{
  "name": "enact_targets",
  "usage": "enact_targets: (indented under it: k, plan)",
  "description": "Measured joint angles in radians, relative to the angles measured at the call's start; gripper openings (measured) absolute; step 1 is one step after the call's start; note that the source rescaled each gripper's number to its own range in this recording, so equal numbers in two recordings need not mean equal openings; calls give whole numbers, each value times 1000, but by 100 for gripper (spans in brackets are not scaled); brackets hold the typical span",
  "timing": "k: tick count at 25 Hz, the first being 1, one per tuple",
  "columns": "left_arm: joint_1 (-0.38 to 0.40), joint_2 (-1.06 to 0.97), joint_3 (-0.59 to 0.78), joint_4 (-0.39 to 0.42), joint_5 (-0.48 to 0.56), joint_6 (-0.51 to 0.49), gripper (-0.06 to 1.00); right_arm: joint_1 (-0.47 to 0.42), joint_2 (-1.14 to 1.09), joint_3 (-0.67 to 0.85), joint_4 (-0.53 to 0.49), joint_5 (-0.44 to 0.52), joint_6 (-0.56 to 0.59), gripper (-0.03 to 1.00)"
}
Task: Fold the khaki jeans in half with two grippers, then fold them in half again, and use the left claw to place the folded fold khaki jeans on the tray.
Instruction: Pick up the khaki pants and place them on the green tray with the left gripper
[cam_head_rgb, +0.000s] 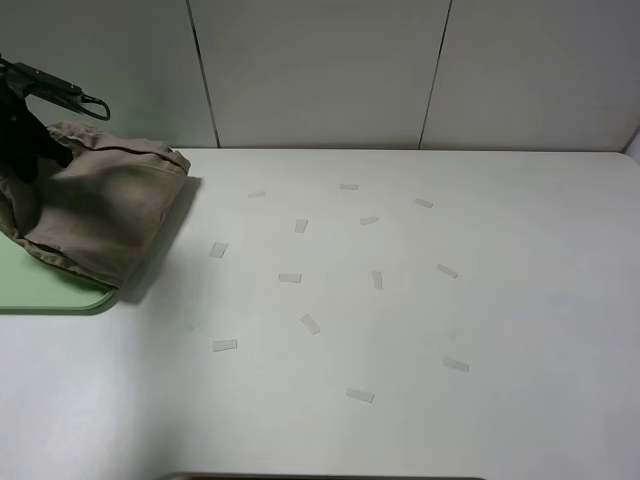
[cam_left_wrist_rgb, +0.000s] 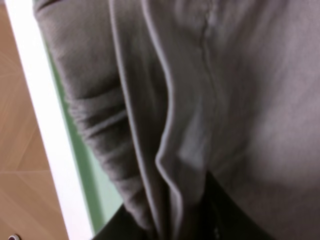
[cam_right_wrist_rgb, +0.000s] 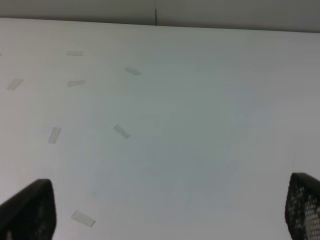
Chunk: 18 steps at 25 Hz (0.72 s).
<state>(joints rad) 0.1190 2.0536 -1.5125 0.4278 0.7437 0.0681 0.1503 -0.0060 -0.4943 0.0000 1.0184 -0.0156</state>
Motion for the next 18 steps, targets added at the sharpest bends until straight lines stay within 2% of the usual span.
enact_targets:
  k: [6,9,18]
  plan:
    - [24,28,0,56,6,-68,15,0,0,0,0,0,0,100]
    - [39,33,0,87,6,-68,15,0,0,0,0,0,0,100]
    - [49,38,0,81,-42,-68,15,0,0,0,0,0,0,100]
